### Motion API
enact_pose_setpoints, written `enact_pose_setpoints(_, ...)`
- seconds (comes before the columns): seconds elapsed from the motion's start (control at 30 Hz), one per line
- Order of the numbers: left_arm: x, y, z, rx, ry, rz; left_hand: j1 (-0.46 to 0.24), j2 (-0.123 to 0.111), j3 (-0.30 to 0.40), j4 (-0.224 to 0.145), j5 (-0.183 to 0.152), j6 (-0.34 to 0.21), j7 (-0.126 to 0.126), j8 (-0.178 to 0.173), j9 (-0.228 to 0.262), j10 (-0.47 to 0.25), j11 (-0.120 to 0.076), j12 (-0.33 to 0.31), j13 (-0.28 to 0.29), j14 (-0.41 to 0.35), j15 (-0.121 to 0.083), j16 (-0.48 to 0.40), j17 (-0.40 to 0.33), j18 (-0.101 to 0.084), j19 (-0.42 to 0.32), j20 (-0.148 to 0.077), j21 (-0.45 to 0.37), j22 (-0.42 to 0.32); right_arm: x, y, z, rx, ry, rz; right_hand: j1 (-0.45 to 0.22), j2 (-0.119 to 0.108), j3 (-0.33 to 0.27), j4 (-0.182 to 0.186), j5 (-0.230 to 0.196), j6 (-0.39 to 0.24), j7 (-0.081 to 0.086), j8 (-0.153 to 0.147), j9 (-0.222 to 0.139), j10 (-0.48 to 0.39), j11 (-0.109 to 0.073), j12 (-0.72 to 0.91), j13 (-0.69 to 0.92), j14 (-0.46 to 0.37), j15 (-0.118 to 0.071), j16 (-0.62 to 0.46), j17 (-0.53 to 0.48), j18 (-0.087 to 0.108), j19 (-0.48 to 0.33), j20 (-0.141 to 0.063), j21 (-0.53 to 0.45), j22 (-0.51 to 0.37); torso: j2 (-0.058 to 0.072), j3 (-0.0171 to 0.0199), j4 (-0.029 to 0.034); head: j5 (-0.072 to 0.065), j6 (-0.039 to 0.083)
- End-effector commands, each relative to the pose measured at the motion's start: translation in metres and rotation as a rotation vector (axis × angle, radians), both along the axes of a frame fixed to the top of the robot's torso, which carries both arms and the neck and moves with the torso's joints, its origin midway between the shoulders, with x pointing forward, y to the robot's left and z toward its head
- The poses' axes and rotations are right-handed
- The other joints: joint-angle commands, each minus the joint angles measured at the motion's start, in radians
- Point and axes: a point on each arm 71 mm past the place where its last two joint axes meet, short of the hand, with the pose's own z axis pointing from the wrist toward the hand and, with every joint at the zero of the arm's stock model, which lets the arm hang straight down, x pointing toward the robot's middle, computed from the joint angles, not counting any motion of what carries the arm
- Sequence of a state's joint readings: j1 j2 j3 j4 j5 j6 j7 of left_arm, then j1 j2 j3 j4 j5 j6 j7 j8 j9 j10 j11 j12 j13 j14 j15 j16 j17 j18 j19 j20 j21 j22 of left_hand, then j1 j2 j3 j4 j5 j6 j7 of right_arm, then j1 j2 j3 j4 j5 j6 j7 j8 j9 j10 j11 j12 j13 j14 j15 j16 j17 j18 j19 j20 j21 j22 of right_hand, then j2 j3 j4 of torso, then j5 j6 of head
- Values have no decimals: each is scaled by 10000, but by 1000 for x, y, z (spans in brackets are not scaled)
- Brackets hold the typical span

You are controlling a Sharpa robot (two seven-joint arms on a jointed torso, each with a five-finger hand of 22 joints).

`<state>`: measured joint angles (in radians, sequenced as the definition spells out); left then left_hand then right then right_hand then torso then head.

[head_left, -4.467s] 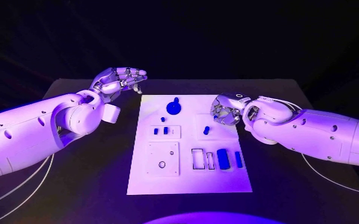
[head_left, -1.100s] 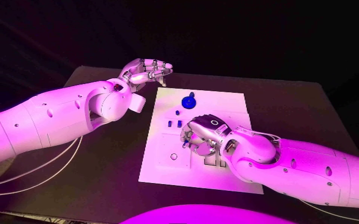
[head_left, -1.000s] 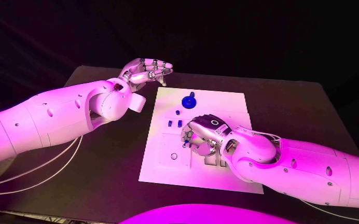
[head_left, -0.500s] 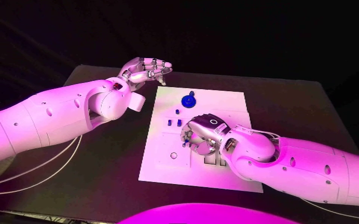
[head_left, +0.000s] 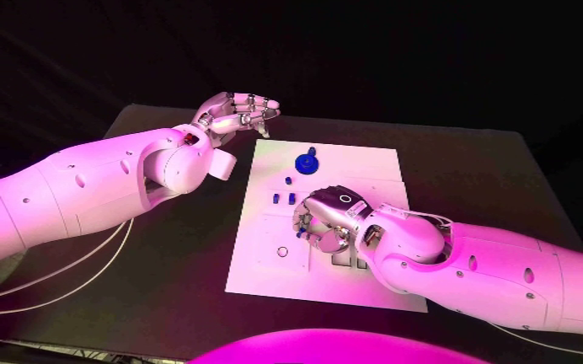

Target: Assemble the parts on the task board

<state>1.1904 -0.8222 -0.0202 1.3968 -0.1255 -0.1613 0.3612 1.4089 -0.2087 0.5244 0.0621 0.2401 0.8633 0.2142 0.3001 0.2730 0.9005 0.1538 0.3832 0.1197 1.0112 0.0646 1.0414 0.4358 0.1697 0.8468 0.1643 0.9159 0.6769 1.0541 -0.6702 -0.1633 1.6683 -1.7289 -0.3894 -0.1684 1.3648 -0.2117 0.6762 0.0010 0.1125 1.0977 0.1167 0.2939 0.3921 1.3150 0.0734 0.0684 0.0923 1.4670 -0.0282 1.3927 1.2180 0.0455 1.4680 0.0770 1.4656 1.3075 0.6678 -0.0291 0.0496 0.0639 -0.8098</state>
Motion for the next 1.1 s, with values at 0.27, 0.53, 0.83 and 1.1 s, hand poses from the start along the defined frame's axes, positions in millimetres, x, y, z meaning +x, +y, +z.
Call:
enact_pose_setpoints(0.27, 0, -1, 1, -67, -14, -55, 19, 0, -74, -6, 11, -48, -8, 8, -13, -75, -28, -34, -7, 7, 71, -54, -16, 137, 60, 7, -67, -8, -1, 1, -3, -422, 95, 160, 29, 219, 106, -186, 14, -126, 69, -4, 51, 269, -255, -19, 321, 445, -14, 27, -49, -103, 306, -34, -19, 1231, 0, -1, -11, 9, -7)
enact_pose_setpoints(0.53, 0, -1, 1, -57, -14, -77, 30, 7, -77, -11, 13, -55, -5, 10, -15, -86, -25, -32, -12, 5, 73, -56, -20, 138, 61, 9, -73, -12, 0, 3, -6, -318, 229, 153, -590, -184, -250, -28, 506, -954, 323, -538, -24, -789, 66, -56, 162, 394, 255, 29, -192, 12, 46, 197, -403, 777, 2, 6, 5, -9, -24)
enact_pose_setpoints(0.83, 0, -1, 1, -15, -18, -98, 34, 8, -79, -12, 13, -57, -5, 12, -15, -91, -24, -32, -14, 2, 74, -58, -21, 138, 61, 11, -75, -14, 1, 2, -6, -162, 220, 128, -858, -485, -552, 102, 648, -1232, 301, -760, -37, -1398, 151, -42, 20, 312, 332, -68, -457, 119, -173, 294, -756, 373, -4, 6, -5, -9, -24)
enact_pose_setpoints(1.1, 0, 0, 1, -5, -7, -96, 39, 12, -81, -14, 13, -58, -6, 16, -15, -107, -21, -34, -18, -4, 77, -62, -24, 138, 60, 12, -80, -17, 1, 0, -6, -107, 185, 26, -815, -445, -558, 103, 686, -1230, 298, -771, -26, -1447, 151, -16, 2, 298, 334, -87, -510, 121, -174, 300, -767, 369, -3, 6, -7, -19, -27)
